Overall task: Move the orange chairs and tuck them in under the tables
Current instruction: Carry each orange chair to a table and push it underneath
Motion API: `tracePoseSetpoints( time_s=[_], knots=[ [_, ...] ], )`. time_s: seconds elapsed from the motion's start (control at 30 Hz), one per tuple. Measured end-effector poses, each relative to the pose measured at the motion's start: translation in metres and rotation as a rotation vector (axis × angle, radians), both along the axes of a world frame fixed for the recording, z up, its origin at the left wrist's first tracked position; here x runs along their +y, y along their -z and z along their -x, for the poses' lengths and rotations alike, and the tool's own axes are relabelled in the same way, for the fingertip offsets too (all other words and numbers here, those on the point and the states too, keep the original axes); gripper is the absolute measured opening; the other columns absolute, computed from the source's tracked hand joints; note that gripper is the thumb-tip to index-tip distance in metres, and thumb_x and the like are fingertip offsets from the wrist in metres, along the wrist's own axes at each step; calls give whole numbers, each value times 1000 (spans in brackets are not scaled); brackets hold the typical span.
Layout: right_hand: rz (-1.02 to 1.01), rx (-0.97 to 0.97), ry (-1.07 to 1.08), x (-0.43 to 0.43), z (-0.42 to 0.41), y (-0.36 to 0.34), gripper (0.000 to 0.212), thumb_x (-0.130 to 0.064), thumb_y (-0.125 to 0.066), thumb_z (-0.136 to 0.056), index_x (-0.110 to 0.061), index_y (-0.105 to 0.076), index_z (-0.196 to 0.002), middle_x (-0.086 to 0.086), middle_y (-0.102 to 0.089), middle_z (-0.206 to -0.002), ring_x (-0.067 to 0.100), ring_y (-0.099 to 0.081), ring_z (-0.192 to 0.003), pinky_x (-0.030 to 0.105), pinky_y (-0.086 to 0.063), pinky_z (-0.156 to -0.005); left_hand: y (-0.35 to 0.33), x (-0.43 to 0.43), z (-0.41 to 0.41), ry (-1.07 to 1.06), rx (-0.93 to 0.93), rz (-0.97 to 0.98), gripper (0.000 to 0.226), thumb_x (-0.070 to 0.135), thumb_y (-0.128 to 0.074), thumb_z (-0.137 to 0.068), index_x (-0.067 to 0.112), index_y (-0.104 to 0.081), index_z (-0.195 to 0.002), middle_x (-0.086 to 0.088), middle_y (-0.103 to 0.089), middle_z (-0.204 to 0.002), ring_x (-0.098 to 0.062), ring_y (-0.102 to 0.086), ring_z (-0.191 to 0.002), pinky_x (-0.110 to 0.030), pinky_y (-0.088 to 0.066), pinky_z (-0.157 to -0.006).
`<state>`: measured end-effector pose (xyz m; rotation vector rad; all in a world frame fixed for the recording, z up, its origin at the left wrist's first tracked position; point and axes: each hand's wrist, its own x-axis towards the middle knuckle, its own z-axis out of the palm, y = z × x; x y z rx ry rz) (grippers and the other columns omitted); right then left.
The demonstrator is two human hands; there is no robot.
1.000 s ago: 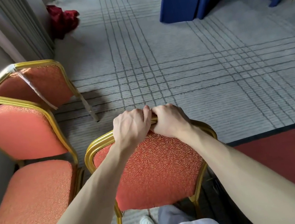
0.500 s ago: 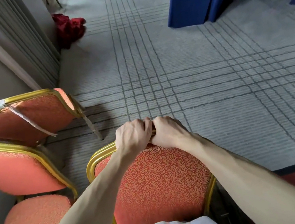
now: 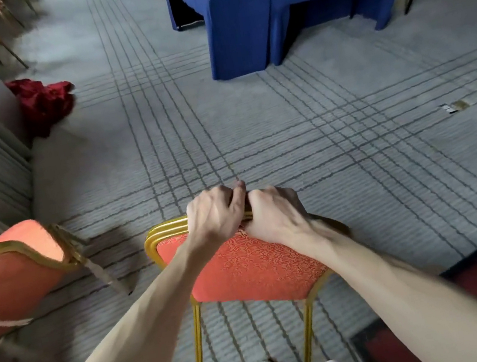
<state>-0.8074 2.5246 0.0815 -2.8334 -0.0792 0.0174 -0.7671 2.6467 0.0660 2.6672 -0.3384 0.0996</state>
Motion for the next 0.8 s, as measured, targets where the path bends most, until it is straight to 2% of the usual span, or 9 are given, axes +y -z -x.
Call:
tracePoseSetpoints(
  time_s=[0.13,0.37,0.47,0.53,0.6,0.67,0.73,0.8],
  knots=[
    [27,42,77,-2,-10,20,25,-32,-59,-88,-12,-68,-100,17,-71,-101,34,-66,-102,36,-47,-84,20,-9,-21,86,31,-55,61,51,-31,-103,9,-64,-72,-21,-70,-90,-41,-63,-97,-38,-43,-72],
    [39,106,204,-22,-79,37,27,-31,-57,-89,-10,-68,-102,19,-70,-103,36,-66,-103,37,-49,-84,43,-37,-100,229,42,-72,60,50,-31,-104,11,-65,-74,-18,-71,-87,-40,-66,-95,-38,-47,-72],
    [49,165,268,-35,-122,45,32,-36,-58,-86,-10,-69,-101,18,-71,-102,34,-67,-102,37,-50,-85,56,-56,-146,304,45,-58,60,47,-32,-105,8,-66,-76,-16,-71,-88,-38,-66,-94,-39,-47,-72],
    [35,189,299,-44,-150,50,39,-43,-56,-79,-11,-69,-97,18,-71,-95,36,-68,-98,37,-53,-82,60,-68,-175,341,7,-68,61,48,-30,-104,8,-66,-74,-13,-72,-85,-37,-66,-90,-37,-42,-67],
    [33,179,351,-56,-178,45,43,-47,-56,-76,-11,-69,-96,18,-72,-92,37,-68,-95,38,-55,-80,58,-80,-205,386,-16,-76,61,50,-25,-102,12,-69,-84,-11,-72,-87,-35,-66,-90,-36,-37,-63],
    [25,151,419,-72,-207,31,38,-44,-61,-78,-11,-69,-95,17,-72,-93,36,-69,-93,38,-54,-78,46,-98,-238,454,-11,-93,58,52,-20,-102,20,-69,-103,-9,-72,-95,-34,-66,-95,-35,-34,-63],
    [15,145,459,-90,-229,20,33,-40,-62,-80,-11,-69,-94,16,-73,-93,35,-69,-92,36,-53,-77,32,-116,-265,544,-3,-102,48,49,-21,-104,28,-63,-116,-6,-71,-100,-35,-66,-96,-34,-39,-64],
    [9,123,508,-109,-244,16,33,-41,-60,-83,-10,-68,-91,16,-72,-91,36,-69,-90,36,-52,-76,24,-133,-281,607,-32,-84,44,47,-24,-106,28,-63,-112,-8,-71,-96,-36,-66,-91,-38,-50,-68]
  ],
)
